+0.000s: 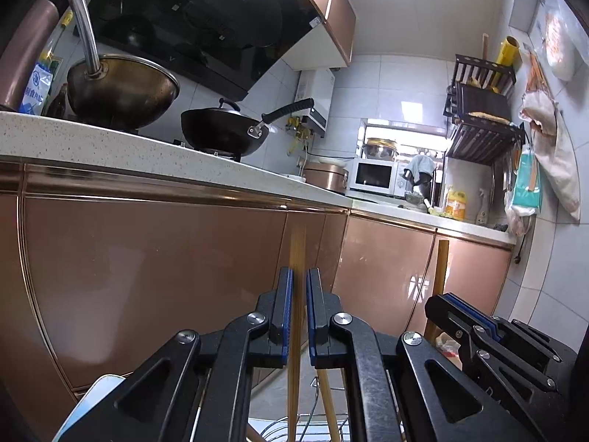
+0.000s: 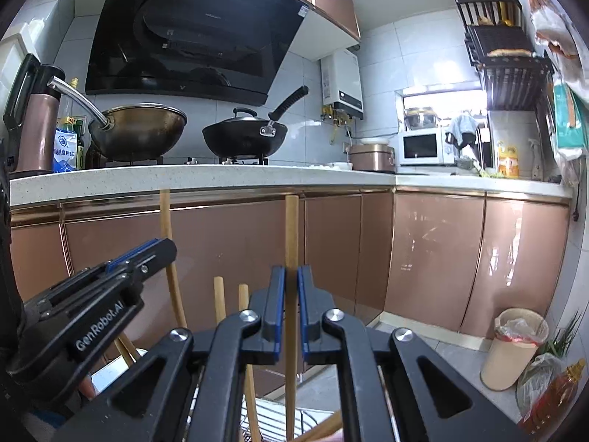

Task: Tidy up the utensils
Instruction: 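Lift the left tool's chopstick over the wire holder while the right tool carries its own, then lower the left tool's chopstick into the holder and open while the right tool does likewise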

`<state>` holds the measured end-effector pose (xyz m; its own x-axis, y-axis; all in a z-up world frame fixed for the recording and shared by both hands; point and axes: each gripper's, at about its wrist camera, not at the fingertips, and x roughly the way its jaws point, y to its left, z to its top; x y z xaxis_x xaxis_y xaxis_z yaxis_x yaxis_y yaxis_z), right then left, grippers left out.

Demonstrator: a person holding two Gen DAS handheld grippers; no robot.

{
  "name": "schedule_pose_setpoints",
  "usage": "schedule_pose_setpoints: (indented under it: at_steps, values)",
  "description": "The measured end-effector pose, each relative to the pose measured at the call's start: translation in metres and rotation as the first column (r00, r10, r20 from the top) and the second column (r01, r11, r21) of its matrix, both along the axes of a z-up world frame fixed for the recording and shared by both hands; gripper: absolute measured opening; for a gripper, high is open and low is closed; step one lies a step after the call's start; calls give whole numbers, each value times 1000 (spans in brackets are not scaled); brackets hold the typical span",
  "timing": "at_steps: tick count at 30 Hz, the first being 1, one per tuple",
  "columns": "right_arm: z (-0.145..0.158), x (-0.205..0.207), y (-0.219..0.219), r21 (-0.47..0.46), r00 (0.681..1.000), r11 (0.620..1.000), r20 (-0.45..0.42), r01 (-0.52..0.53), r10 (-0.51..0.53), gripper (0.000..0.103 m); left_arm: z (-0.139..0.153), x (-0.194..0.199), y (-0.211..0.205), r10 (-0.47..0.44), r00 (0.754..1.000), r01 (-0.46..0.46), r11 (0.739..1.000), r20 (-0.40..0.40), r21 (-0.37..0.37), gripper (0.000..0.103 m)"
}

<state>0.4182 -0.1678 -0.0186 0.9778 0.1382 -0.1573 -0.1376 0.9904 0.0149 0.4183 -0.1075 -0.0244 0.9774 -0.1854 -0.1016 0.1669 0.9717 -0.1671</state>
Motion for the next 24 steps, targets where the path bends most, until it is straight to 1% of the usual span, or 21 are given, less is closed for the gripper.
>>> schedule_pose_setpoints:
  at_steps: [4,6,7,9,11,13,16,19,21,23,24]
  values:
    - [-1,-1,-2,2,1000,1000,-10,-3,3,7,-2,2,0,-16,999,17,1000,-29,9,10]
    - [1,-1,-3,4,1000,1000,-11,-9,9,8,-2,1,1,-17,1000,17,1000,-27,17,10]
    - [1,-1,-3,6,1000,1000,-11,-11,11,8,-2,1,1,-20,999,20,1000,-26,18,12]
    - [2,-2,-3,4,1000,1000,-11,-11,11,8,0,-1,1,-23,999,24,1000,-25,18,18]
    - [3,-3,-3,3,1000,1000,-17,-10,10,8,2,-4,1,-21,1000,22,1000,-19,21,31]
    - [4,-5,-4,4,1000,1000,-21,-8,8,8,4,-8,2,-20,1000,20,999,-12,27,36]
    - [9,-10,-5,16,1000,1000,-23,-5,6,8,10,-14,4,-25,1000,26,999,-11,27,38]
    - [17,-19,-4,12,1000,1000,-18,3,-2,13,21,-26,9,-21,1000,21,1000,-4,23,45]
    - [24,-29,-4,5,1000,1000,-12,8,-8,23,29,-36,13,-14,1000,13,1000,6,25,52]
    - [30,-40,-3,8,1000,1000,-10,14,-14,26,38,-49,18,-5,1000,5,1000,4,28,63]
    - [32,-47,-2,9,1000,1000,-17,21,-21,28,41,-54,21,-5,1000,5,1000,-1,28,64]
